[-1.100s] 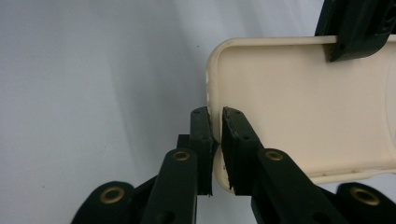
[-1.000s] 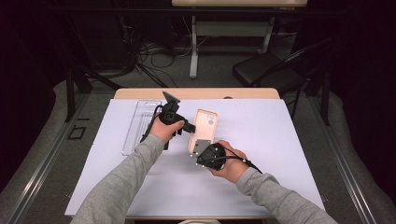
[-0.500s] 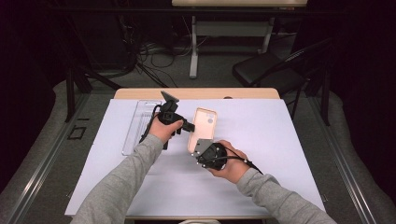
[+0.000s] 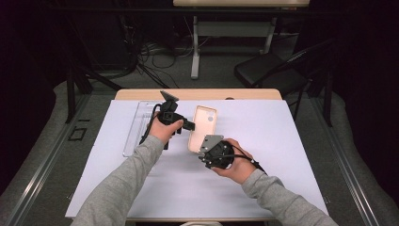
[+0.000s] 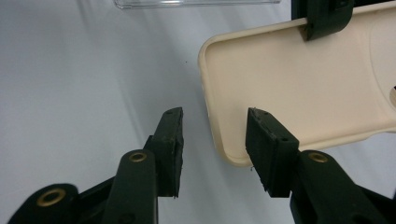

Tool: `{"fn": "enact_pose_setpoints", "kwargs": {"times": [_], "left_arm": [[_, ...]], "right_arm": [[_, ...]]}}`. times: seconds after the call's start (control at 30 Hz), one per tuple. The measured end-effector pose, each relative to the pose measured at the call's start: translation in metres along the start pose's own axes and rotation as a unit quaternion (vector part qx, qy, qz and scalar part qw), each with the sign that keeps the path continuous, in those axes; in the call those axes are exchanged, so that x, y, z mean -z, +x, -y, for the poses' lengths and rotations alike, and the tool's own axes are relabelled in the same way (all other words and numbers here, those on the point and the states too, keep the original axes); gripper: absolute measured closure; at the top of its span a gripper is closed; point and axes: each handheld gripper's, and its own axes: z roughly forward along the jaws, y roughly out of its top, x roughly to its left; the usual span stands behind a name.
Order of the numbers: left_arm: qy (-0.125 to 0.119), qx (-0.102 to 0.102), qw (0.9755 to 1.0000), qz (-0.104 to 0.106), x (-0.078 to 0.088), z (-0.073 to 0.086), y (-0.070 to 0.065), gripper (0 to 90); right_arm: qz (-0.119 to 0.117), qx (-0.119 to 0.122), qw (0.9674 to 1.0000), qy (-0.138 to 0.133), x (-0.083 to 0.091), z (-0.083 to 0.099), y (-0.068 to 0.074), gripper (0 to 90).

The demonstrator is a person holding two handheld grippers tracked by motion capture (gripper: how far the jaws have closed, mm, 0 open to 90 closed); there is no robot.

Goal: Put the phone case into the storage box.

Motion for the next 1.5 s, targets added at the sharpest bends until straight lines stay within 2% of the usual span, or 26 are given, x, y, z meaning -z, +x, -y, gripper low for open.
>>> {"fn": "enact_pose_setpoints", "kwargs": {"times": [0.5, 0.57, 0.87, 1.23, 1.5], "left_arm": [[-0.029, -0.019, 0.9994, -0.004, 0.009, 0.001, 0.002, 81.9], [-0.027, -0.019, 0.9994, -0.003, 0.01, 0.002, 0.003, 82.0], [-0.049, -0.021, 0.9986, -0.001, 0.017, 0.006, 0.009, 82.0], [-0.073, -0.038, 0.9966, -0.002, 0.025, 0.012, 0.01, 81.9], [-0.091, -0.07, 0.9933, -0.009, 0.032, 0.02, 0.004, 81.9]], "right_arm": [[-0.004, -0.044, 0.999, -0.009, 0.009, 0.002, -0.014, 56.2], [-0.002, -0.05, 0.9987, -0.007, 0.01, 0.002, -0.016, 56.0], [-0.002, -0.08, 0.9968, -0.003, 0.01, 0.006, -0.027, 54.4], [0.002, -0.121, 0.9926, -0.011, 0.015, 0.012, -0.042, 51.5], [0.001, -0.162, 0.9863, -0.031, 0.025, 0.016, -0.054, 49.5]]}}
